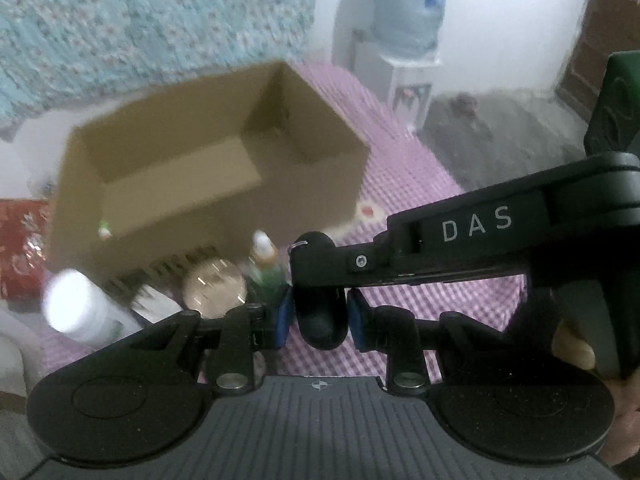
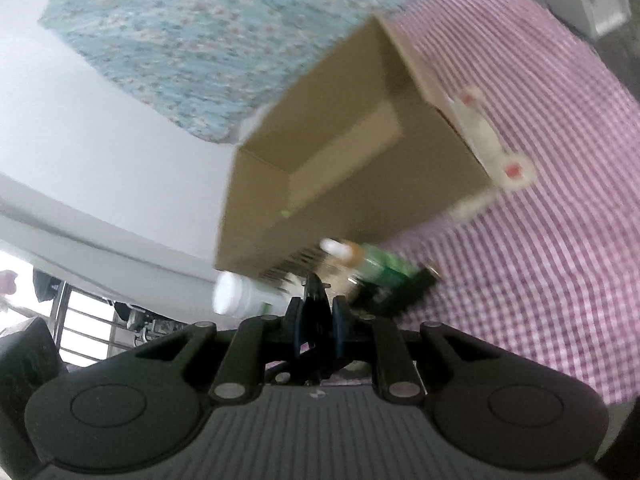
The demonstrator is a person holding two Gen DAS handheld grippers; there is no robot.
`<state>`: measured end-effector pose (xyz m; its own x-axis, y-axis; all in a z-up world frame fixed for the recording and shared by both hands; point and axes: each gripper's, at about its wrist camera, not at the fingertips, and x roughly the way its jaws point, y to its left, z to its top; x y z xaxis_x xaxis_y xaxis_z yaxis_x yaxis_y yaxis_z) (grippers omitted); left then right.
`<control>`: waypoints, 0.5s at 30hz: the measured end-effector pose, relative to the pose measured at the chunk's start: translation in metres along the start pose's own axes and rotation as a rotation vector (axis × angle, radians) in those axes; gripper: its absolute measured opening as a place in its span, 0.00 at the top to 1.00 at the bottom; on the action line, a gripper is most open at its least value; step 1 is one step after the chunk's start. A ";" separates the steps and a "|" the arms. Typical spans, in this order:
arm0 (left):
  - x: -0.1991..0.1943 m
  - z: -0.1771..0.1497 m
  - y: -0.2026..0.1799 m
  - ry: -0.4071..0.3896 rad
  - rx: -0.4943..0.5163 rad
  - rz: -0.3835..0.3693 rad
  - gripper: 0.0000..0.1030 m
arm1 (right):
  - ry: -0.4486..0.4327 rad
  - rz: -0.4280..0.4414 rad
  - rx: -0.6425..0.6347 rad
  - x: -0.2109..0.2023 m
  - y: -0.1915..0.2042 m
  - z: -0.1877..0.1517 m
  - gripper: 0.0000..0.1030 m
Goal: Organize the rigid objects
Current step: 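Lift the black oval object with the right gripper into the box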
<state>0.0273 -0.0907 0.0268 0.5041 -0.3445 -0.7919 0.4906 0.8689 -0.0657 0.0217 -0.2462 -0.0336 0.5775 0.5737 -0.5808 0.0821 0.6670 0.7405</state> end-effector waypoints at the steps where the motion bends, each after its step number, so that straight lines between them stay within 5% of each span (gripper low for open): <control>1: -0.004 0.004 0.002 -0.012 -0.004 0.010 0.73 | -0.007 0.007 -0.023 -0.002 0.007 0.004 0.84; 9: -0.034 0.054 0.047 -0.077 -0.069 0.075 0.73 | -0.004 0.083 -0.182 0.012 0.078 0.054 0.84; 15: -0.009 0.096 0.099 -0.002 -0.138 0.090 0.73 | 0.100 0.141 -0.184 0.071 0.102 0.117 0.84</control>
<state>0.1394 -0.0358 0.0855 0.5432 -0.2642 -0.7969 0.3411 0.9368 -0.0781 0.1663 -0.1930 0.0401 0.4892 0.7049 -0.5136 -0.1476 0.6473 0.7478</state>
